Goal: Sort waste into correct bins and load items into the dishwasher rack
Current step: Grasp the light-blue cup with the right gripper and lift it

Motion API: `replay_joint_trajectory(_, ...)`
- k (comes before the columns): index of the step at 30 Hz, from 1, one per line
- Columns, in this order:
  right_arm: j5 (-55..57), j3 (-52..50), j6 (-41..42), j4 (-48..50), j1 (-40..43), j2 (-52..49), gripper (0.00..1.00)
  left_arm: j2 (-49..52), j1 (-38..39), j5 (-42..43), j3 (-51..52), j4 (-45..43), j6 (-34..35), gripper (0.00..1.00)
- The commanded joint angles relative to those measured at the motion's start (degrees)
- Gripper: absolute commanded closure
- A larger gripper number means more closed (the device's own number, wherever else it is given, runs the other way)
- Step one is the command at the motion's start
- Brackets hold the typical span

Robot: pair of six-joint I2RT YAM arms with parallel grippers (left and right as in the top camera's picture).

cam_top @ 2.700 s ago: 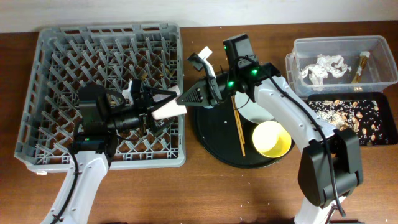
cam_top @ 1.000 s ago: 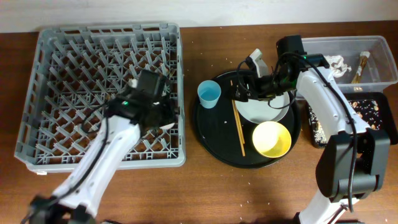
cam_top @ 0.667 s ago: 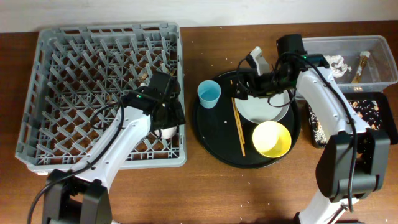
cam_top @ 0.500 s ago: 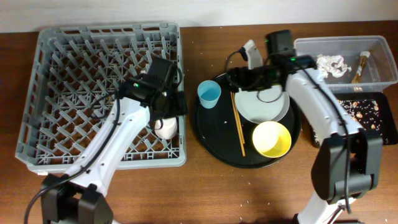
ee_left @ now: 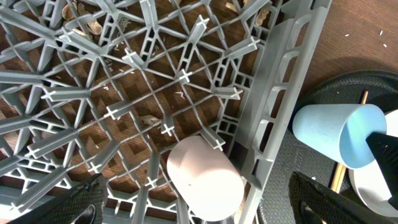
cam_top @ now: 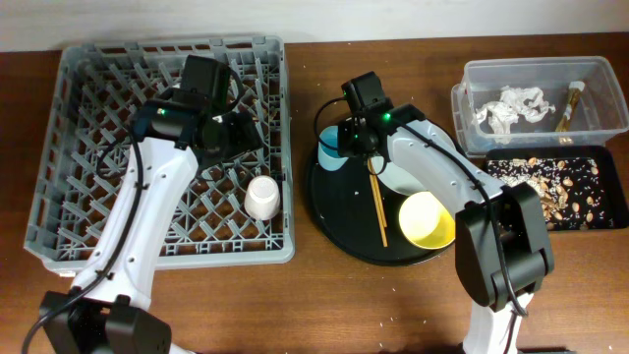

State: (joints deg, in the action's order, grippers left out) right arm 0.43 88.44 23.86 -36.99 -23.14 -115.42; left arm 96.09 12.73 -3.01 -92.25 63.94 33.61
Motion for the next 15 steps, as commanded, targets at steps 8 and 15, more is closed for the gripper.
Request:
replay_joint_trajectory(8, -37.4, 0.0, -4.4, -2.5, 14.2, 3.5, 0.96, -0.2, -0.2, 2.7, -0.6, 3.1, -0.3, 0.06)
replay_joint_trajectory(15, -70.8, 0.0, -9.4, 6.4, 23.2, 5.7, 0.96, -0.2, -0.9, 40.3, -0.6, -9.4, -11.6, 0.01)
